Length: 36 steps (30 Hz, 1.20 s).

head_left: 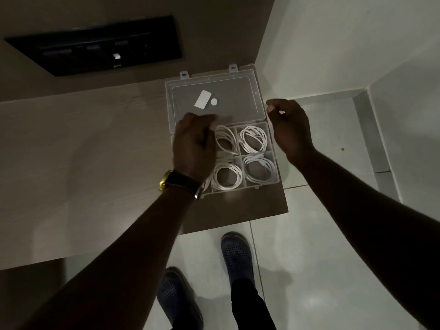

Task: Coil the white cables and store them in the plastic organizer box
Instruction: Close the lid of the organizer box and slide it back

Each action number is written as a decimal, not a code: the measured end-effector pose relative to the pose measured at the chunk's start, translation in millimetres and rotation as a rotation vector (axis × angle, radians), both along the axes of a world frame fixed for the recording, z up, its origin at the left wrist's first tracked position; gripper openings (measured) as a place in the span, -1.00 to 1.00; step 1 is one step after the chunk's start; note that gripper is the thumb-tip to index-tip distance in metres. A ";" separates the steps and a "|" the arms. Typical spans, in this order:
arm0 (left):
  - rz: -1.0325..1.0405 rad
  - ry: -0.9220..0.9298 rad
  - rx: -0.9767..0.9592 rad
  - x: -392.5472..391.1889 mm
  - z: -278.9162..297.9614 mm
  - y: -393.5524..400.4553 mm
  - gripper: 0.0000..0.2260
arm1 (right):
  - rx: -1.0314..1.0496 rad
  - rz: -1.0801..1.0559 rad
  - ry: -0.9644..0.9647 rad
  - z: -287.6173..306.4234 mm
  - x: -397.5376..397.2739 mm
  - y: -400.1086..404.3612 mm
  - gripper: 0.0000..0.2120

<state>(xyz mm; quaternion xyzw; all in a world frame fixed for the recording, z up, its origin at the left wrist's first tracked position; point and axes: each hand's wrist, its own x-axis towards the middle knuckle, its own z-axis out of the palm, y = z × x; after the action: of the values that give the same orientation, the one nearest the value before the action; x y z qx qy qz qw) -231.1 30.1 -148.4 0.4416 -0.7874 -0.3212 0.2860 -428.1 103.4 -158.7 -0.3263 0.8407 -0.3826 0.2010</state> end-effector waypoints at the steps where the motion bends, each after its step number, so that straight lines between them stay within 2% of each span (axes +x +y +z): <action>1: 0.120 0.019 0.060 7.3 -0.1 -10.7 -0.75 | 0.051 -0.035 -0.148 -0.2 -5.9 -9.7 -0.75; 4: 0.462 -0.072 0.291 31.3 -6.5 -47.6 -0.74 | 0.145 -0.024 -0.468 2.0 -19.7 -31.3 -0.70; 6: 0.517 -0.082 0.552 41.5 -10.8 -64.4 -0.73 | 0.157 -0.006 -0.552 3.5 -23.7 -36.5 -0.78; 9: 0.410 0.110 0.792 46.4 -6.8 -66.6 -0.75 | 0.032 0.000 -0.660 6.9 -20.7 -32.2 -0.66; 11: 0.421 0.296 0.844 48.2 2.4 -59.3 -0.72 | -0.083 -0.010 -0.671 9.0 -14.9 -24.1 -0.62; 14: 0.449 0.505 0.882 57.8 9.2 -45.8 -0.62 | -0.196 -0.018 -0.651 12.3 -6.7 -2.2 -0.70; 18: 0.417 0.480 0.816 72.6 8.5 -28.8 -0.80 | -0.310 0.137 -0.568 11.1 1.8 37.3 -0.71; 22: 0.253 0.425 0.805 87.9 3.1 -20.2 -0.78 | -0.212 0.127 -0.563 1.6 9.4 59.0 -0.75; 26: -0.011 0.109 0.637 107.8 -8.9 -8.8 -0.51 | 0.015 0.193 -0.187 -8.1 25.3 74.4 -0.64; 28: -0.022 0.034 0.549 113.9 -15.8 -0.3 -0.46 | 0.089 0.181 0.079 -13.3 34.0 80.6 -0.58; 29: 0.037 0.006 0.509 115.0 -17.5 4.2 -0.46 | 0.084 0.159 0.135 -14.7 37.5 83.5 -0.57; 31: 0.166 -0.052 0.425 115.6 -17.0 15.3 -0.55 | 0.053 0.110 0.113 -13.2 42.8 90.7 -0.57; 33: 0.138 -0.089 0.322 119.1 -16.8 29.0 -0.64 | 0.021 0.143 0.087 -12.1 45.7 99.1 -0.55; 36: 0.019 -0.048 0.325 128.2 -22.3 48.9 -0.45 | 0.017 0.283 0.034 -11.4 46.8 112.9 -0.36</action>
<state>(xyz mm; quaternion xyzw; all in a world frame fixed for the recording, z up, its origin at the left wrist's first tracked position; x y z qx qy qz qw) -102.9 79.0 -170.7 0.4972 -0.7274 -0.4311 0.1947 -381.3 216.2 -170.1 -0.4464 0.7928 -0.3375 0.2415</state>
